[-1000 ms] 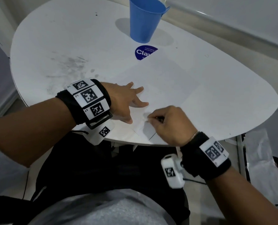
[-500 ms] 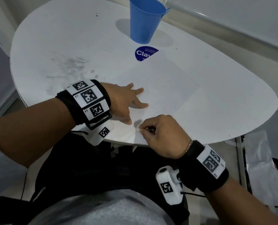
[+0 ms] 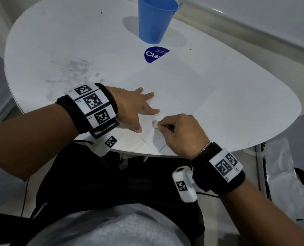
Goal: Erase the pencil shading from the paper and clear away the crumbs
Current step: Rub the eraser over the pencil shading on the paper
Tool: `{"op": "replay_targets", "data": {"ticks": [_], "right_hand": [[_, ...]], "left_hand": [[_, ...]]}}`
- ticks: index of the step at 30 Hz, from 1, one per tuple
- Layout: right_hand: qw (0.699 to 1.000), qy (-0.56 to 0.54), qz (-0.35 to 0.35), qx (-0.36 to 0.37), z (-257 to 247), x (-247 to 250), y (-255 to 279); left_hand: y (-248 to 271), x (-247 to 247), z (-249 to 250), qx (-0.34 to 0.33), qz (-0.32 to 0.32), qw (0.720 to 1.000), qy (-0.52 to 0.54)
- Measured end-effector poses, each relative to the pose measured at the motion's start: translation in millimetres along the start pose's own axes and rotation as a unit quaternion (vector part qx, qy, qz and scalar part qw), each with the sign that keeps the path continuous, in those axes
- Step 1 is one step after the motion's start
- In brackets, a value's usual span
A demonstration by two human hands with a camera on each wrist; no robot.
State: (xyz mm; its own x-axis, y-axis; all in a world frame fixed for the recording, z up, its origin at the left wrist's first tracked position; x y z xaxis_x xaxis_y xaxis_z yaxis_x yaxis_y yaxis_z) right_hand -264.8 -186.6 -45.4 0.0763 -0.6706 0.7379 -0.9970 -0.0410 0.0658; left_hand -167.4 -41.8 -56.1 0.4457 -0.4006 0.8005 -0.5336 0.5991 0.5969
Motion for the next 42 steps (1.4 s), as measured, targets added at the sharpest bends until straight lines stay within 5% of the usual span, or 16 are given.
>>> {"op": "replay_targets", "data": {"ticks": [4,9,13,17,23,28,32,37,42], "right_hand": [[0.997,-0.015,-0.077,0.022,-16,-15,12],[0.999,0.016,0.02,-0.032,8,11,-6],[0.997,-0.015,-0.074,-0.011,-11,-10,12],[0.998,-0.009,0.02,-0.053,11,12,-5],[0.998,-0.008,-0.055,-0.007,-13,-7,15],[0.999,0.011,0.03,-0.043,4,10,-1],[0.998,0.006,-0.065,0.009,-19,-9,18],[0.997,0.022,0.04,-0.055,15,23,-6],[0.998,-0.005,-0.063,-0.004,-10,-8,14]], "left_hand": [[1,1,2,-0.002,0.001,1.0,-0.003],[2,0,1,0.0,0.004,1.0,0.007],[3,1,2,-0.005,-0.001,1.0,0.003],[4,2,3,-0.004,0.001,1.0,0.004],[6,3,4,-0.005,-0.01,1.0,-0.001],[7,3,4,-0.003,-0.014,1.0,-0.018],[8,3,4,-0.002,-0.012,1.0,-0.014],[6,3,2,-0.006,-0.011,1.0,-0.006],[7,4,4,-0.006,-0.016,1.0,-0.008]]}}
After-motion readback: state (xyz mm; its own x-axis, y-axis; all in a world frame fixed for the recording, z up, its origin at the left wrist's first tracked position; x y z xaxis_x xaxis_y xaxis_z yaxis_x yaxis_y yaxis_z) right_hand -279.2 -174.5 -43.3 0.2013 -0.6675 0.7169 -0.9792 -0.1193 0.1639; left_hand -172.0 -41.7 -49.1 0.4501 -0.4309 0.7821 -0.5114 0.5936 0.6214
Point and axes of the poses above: each hand's wrist, its own y-axis away from the middle knuckle, its own x-axis out of the back of the hand, z = x × y, the point moved 4 cm from there along -y, towards the middle knuckle, and after that the axes turned 11 degrees about -y, right-handed, at the moved point
